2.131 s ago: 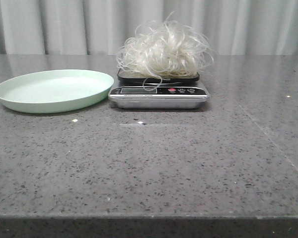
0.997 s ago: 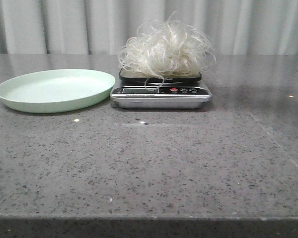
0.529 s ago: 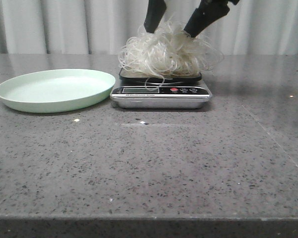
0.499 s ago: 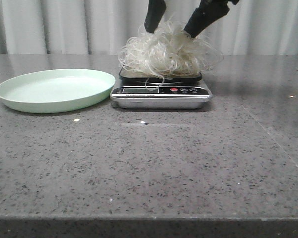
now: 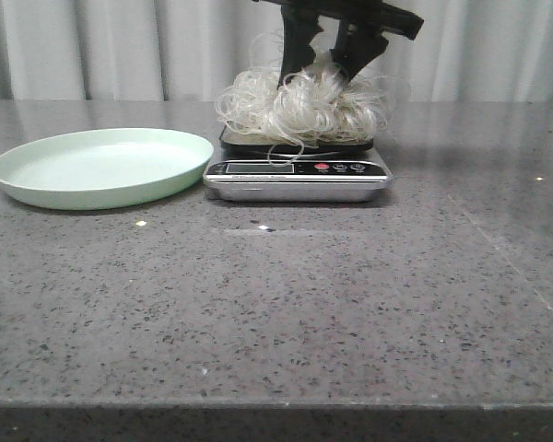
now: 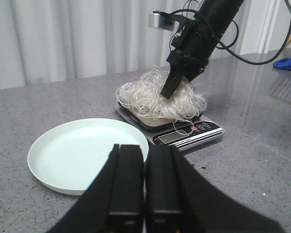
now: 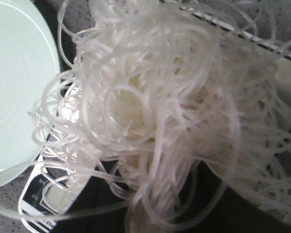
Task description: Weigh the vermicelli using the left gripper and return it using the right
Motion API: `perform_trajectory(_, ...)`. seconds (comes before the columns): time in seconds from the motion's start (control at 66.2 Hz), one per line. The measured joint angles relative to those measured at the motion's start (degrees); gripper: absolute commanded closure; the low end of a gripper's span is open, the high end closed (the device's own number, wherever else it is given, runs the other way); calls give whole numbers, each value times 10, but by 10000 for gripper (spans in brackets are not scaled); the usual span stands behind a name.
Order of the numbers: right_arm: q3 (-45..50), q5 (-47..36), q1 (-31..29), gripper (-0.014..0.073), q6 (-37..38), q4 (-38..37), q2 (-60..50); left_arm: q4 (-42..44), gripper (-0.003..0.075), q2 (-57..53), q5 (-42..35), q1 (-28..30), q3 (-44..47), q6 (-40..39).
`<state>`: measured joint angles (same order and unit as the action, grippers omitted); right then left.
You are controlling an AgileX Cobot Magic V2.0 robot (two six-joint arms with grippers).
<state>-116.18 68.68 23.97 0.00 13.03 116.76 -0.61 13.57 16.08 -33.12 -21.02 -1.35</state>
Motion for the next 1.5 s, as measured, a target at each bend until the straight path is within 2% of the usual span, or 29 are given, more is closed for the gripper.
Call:
perform_trajectory(0.227,-101,34,7,428,0,-12,19,0,586,0,0,0,0,0)
perform_trajectory(0.378,-170,34,38,428,0,-5,19,0,586,0,0,0,0,0)
perform_trajectory(0.635,-177,4,122,428,-4,21,29,0,586,0,0,0,0,0)
perform_trajectory(0.846,-177,-45,154,418,-4,25,74,0,586,0,0,0,0,0)
perform_trajectory(0.907,-177,-41,155,387,-4,25,86,0,586,0,0,0,0,0)
perform_trajectory(1.043,-177,-27,155,174,0,25,106,0,586,0,0,0,0,0)
perform_trajectory(1.133,-177,-28,155,85,0,25,104,0,586,0,0,0,0,0)
perform_trajectory(1.33,-177,-28,139,80,0,26,67,0,586,0,-1,0,0,0)
perform_trajectory(1.496,-177,9,90,80,0,24,7,0,586,0,-1,0,0,0)
